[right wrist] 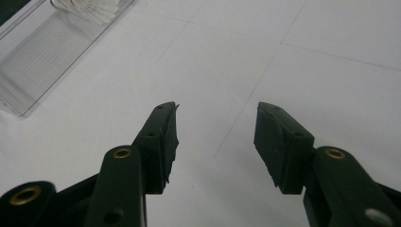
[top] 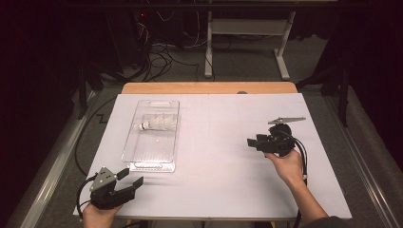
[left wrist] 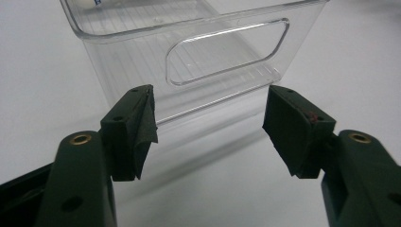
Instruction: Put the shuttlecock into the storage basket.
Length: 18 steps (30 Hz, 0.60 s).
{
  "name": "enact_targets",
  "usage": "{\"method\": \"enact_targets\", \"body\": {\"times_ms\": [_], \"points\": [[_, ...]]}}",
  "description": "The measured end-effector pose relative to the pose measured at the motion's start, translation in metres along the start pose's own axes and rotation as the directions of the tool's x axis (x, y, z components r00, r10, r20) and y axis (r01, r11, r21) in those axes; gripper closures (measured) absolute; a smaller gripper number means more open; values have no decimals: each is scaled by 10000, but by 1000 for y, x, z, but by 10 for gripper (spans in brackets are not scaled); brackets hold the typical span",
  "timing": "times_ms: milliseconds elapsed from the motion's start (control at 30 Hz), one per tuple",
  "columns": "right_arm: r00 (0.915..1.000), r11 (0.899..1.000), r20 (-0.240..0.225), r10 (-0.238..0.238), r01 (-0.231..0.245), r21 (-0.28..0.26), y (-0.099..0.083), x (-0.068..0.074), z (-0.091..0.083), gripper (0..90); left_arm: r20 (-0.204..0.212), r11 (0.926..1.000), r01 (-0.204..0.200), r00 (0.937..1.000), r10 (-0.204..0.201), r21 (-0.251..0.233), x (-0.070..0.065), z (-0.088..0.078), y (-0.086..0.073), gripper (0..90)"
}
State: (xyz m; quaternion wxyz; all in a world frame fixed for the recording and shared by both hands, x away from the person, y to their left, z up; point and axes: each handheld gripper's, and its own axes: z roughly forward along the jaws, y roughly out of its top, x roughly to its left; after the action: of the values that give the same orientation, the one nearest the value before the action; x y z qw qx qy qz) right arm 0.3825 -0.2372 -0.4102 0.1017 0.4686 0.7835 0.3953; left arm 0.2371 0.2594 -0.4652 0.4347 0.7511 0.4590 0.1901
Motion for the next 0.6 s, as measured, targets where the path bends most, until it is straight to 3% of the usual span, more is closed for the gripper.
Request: {"method": "enact_targets", "body": {"times_ms": [600], "points": [[10000,9997,23,44,-43,-221,-16,-4,-11,491,17,10000,21,10000,-21,29,0,0,0,360]]}}
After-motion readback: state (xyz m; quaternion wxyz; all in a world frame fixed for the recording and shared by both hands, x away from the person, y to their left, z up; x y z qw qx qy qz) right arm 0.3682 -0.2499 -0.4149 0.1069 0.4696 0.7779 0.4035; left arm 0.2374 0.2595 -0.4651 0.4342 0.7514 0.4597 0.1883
